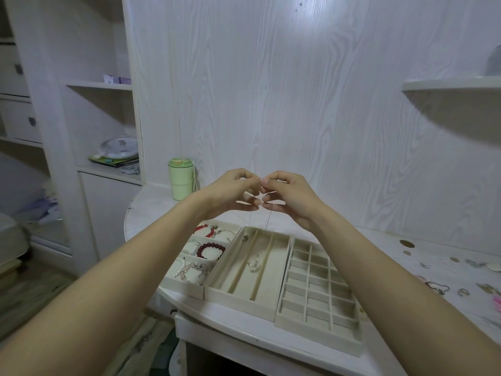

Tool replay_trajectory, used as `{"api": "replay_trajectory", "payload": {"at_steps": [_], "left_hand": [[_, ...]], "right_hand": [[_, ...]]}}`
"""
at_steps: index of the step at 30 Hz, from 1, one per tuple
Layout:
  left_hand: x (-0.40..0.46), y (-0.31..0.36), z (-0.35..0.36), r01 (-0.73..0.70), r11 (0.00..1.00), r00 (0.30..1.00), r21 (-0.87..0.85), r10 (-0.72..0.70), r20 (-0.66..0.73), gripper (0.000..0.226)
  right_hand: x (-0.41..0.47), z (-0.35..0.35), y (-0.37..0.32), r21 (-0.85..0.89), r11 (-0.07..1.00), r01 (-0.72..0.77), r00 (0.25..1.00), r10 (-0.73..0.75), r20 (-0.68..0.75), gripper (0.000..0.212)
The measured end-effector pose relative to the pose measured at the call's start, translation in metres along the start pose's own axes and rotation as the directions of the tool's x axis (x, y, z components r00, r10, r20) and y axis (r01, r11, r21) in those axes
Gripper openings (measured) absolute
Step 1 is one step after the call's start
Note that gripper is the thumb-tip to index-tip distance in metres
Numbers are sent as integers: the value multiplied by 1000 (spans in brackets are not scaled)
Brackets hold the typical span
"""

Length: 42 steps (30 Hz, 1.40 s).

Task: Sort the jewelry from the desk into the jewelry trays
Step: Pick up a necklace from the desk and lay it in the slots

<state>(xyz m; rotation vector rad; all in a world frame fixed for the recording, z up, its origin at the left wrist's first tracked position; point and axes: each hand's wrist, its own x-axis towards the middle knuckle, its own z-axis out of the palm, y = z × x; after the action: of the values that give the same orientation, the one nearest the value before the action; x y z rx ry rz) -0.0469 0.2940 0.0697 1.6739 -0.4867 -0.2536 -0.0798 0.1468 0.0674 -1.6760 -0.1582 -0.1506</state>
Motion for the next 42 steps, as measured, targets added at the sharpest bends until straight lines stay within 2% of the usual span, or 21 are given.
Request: {"api": "replay_trajectory", "payload": {"at_steps": [4, 10, 13, 15, 20, 32, 42], "left_hand": [[0, -6, -4, 31, 992, 999, 119, -29, -15, 11], [-4, -13, -1, -39, 964, 995, 262, 14, 98, 22], [-8, -16, 3, -41, 965, 989, 257, 3, 146, 22], [-11, -16, 4, -26, 974, 985, 224, -14, 174, 14], [-21, -14, 3, 68, 989, 983, 131, -89, 163, 11], [-16, -24, 0, 136, 954, 974, 269, -178, 139, 15], [19, -51, 4, 157, 943, 977, 294, -193, 94, 17]], "right_hand": [[1, -1, 2, 15, 1000, -6, 999, 7, -33, 11], [-4, 1, 2, 74, 997, 8, 999, -6, -34, 6], [-8, 1, 0, 55, 998, 28, 998, -24, -58, 6], [-11, 0, 1, 33, 999, 28, 996, -25, -84, 8], [-18, -5, 7, -10, 1000, 5, 992, -6, -124, 9], [-17, -5, 24, -16, 998, -57, 989, 54, -137, 5], [11, -15, 46, 17, 995, -97, 984, 98, -148, 6]]}}
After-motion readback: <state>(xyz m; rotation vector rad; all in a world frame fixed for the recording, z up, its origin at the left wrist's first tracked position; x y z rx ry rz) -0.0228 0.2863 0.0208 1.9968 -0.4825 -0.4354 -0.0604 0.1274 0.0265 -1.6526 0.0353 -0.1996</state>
